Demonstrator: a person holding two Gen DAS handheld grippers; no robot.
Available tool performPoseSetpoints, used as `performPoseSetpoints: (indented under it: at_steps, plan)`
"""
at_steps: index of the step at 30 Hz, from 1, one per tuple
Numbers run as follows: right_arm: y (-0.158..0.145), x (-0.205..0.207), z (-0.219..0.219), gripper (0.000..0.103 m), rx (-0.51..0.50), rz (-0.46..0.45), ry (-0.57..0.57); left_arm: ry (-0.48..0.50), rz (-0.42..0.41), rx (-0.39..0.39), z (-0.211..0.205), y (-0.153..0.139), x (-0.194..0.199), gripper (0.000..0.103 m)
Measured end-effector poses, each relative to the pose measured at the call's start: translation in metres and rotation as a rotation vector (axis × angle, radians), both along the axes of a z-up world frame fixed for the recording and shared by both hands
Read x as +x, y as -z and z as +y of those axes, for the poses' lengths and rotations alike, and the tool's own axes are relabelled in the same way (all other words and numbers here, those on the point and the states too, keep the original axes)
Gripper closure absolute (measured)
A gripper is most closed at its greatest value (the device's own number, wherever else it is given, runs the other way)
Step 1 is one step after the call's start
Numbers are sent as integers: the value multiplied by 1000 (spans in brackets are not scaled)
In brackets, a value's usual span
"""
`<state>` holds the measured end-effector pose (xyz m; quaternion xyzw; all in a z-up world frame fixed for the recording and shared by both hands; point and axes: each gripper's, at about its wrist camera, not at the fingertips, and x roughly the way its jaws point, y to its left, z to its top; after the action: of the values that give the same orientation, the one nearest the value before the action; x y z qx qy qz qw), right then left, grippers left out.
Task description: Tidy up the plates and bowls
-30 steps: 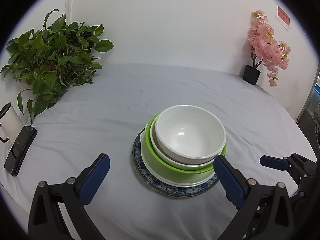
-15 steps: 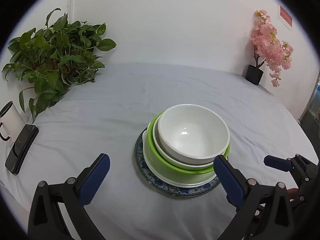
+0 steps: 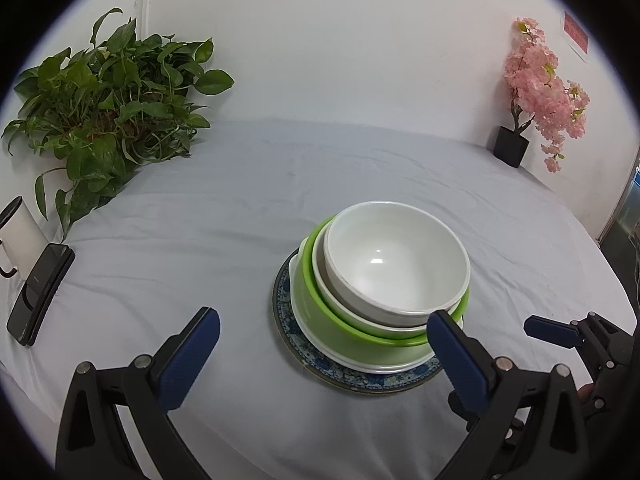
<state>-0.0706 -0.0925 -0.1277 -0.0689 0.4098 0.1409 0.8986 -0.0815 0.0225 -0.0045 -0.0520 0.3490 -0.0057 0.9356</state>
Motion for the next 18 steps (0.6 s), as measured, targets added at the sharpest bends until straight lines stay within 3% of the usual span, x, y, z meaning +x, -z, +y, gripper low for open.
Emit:
performPoseSetpoints:
  at_steps: [14,18]
  plan:
    - [1,2,7,2,-14,-5,-7,10,19,26,-3,4,2,0]
    - [2,2,7,2,-14,-4,-8,-47,-6,89,-1,3,0,0]
